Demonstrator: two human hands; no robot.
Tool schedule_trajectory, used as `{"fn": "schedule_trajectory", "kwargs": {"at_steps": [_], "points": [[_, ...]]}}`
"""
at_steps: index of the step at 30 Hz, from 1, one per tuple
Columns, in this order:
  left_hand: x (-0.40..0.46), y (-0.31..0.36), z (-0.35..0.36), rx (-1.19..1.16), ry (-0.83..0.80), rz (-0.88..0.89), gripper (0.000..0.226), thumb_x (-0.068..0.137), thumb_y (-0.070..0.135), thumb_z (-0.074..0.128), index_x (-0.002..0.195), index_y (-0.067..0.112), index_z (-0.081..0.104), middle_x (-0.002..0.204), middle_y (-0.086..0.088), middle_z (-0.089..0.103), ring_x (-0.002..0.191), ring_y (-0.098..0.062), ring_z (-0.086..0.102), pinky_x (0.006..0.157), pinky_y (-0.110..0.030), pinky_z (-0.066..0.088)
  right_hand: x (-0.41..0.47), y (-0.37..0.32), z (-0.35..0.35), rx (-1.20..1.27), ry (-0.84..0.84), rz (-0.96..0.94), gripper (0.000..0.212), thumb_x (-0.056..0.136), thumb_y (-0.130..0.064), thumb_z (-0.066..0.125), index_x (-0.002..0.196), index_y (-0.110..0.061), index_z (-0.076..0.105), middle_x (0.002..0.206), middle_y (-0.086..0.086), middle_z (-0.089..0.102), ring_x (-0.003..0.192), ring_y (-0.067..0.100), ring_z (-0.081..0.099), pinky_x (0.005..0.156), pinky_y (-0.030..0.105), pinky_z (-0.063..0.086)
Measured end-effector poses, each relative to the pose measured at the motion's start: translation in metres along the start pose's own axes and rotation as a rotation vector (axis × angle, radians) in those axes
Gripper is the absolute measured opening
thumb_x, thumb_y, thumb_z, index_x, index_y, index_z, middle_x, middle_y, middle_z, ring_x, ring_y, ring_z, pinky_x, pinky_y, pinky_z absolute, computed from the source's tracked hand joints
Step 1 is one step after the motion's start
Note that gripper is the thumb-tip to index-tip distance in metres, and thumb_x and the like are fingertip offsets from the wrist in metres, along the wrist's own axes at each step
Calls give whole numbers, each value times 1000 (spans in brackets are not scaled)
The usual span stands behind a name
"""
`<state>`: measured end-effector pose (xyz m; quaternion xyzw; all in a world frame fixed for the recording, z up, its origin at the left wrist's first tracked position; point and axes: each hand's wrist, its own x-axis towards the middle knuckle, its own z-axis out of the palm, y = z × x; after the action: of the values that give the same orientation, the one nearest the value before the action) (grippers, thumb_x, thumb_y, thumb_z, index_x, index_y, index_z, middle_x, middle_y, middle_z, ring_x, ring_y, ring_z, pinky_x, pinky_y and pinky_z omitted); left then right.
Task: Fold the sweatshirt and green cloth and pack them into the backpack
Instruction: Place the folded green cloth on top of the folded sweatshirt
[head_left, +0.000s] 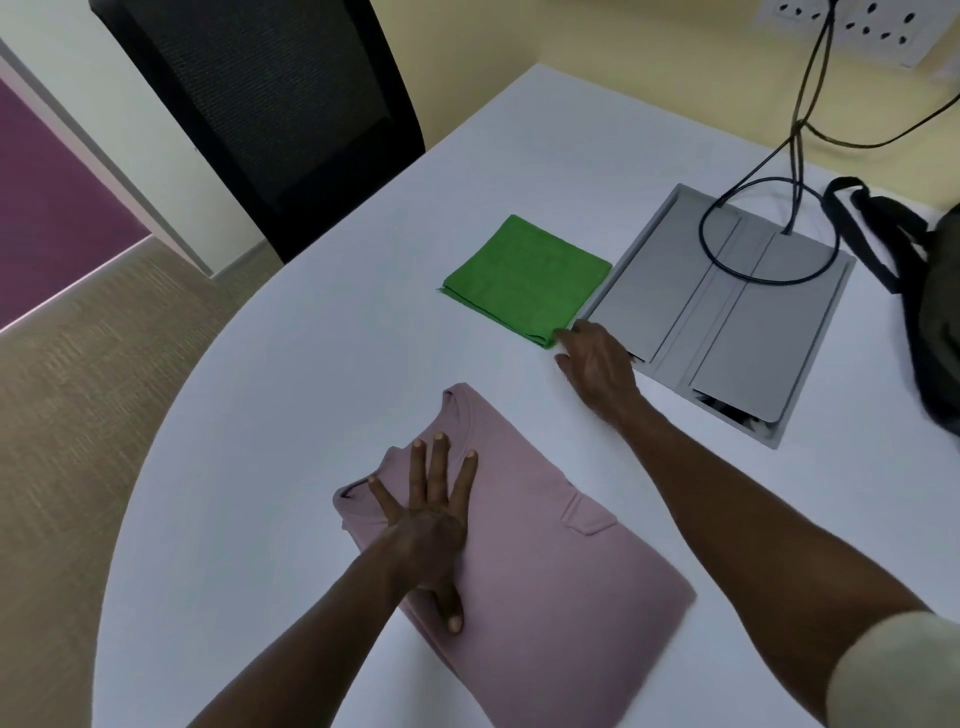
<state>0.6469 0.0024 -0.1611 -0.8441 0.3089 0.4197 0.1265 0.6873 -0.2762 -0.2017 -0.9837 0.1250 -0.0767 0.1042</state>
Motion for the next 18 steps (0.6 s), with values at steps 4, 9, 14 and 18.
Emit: {"fn": "schedule_trajectory", "kwargs": {"at_steps": [4,9,14,18], "points": [[1,1,-2,-22,-23,0,172,47,48,96,123,20,-55,120,-17,-67,117,-41,-58,98,-82,-14,18,1,5,-50,-26,-68,16,93,-14,62,99,-2,71,81,15,62,72,32,61,59,37,51],[1,1,-2,-18,-13,-1,171,48,47,96,119,20,-57,118,-16,-68,115,-40,-58,98,-82,-13,28,1,6,-183,-76,-152,22,86,-5,66,66,2,60,61,9,43,55,32,55,48,33,40],[3,-1,0,-14,9,1,173,46,47,97,127,20,-54,125,-17,-66,119,-41,-57,99,-84,-10,15,-5,-3,-188,-44,-174,19,85,-4,61,68,-2,53,65,12,47,55,30,51,45,33,38],[4,-3,1,-30,25,-4,174,45,45,97,131,21,-53,129,-17,-64,121,-41,-56,100,-84,-7,4,-15,-32,-141,74,-151,21,91,-9,54,71,-4,52,67,9,47,55,27,46,45,32,33]]}}
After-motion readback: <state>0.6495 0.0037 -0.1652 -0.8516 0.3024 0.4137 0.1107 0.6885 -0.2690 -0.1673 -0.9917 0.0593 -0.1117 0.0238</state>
